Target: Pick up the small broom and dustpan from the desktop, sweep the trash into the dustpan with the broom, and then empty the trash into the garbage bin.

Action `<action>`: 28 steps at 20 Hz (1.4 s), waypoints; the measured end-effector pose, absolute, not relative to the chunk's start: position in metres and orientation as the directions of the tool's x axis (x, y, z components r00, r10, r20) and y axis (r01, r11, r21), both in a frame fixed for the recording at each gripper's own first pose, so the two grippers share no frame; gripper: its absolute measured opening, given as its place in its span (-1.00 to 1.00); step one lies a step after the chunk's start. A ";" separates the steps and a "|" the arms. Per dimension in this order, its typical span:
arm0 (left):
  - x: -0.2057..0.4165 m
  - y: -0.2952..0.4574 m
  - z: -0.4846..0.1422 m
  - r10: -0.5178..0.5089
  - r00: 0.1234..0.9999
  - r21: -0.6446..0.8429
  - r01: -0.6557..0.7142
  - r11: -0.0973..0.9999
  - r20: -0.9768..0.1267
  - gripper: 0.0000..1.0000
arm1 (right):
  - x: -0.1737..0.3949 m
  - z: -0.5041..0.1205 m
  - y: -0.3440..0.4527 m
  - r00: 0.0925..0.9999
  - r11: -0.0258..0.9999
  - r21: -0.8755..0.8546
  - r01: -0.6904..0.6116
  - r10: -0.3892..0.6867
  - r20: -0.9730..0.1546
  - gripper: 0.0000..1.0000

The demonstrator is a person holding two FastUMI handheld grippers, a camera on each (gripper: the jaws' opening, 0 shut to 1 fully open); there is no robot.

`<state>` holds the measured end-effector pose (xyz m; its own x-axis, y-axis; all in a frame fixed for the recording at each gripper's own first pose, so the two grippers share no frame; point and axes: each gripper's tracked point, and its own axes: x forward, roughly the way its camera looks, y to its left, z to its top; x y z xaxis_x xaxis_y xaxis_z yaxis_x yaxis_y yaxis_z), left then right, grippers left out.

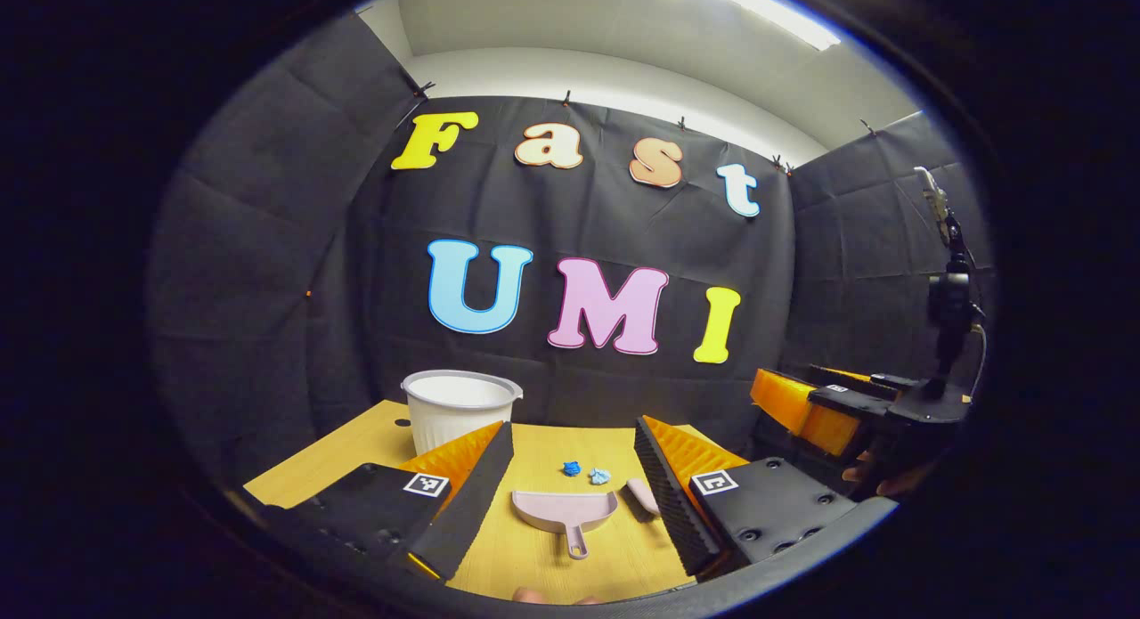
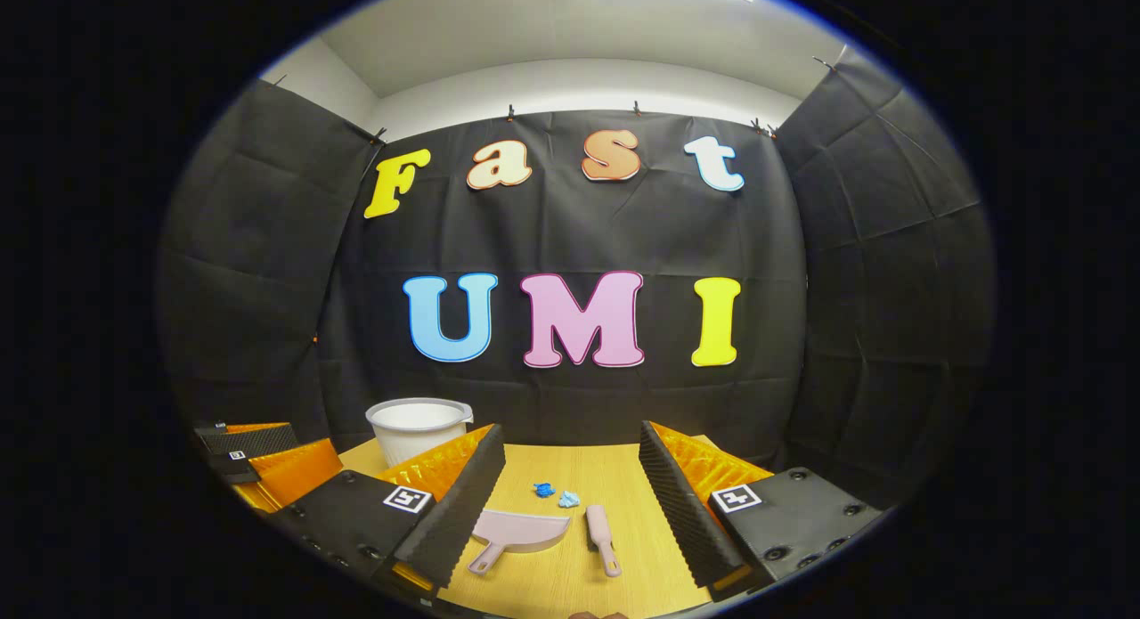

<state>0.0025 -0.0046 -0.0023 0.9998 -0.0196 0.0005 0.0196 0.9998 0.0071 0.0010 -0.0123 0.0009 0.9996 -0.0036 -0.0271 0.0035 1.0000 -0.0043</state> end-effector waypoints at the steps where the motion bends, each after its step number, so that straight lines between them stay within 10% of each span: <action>1: 0.005 -0.005 -0.004 -0.013 1.000 0.010 0.013 1.000 -0.002 0.63 | 0.002 0.003 -0.017 1.000 1.000 -0.021 0.012 -0.013 -0.015 0.95; 19: 0.069 -0.019 -0.044 0.039 0.989 -0.028 -0.043 0.999 -0.143 0.63 | 0.062 -0.002 -0.055 1.000 0.988 -0.154 0.018 -0.021 -0.017 0.95; 28: 0.141 -0.015 -0.146 0.007 0.834 -0.194 -0.136 0.972 -0.551 0.63 | 0.114 0.019 -0.081 0.998 0.996 -0.063 0.068 -0.068 0.008 0.96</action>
<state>0.1410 -0.0150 -0.1462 0.8344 0.0068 -0.5511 -0.1359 0.9716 -0.1939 0.1145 -0.0813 0.0191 0.9977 -0.0678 0.0084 0.0682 0.9957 -0.0633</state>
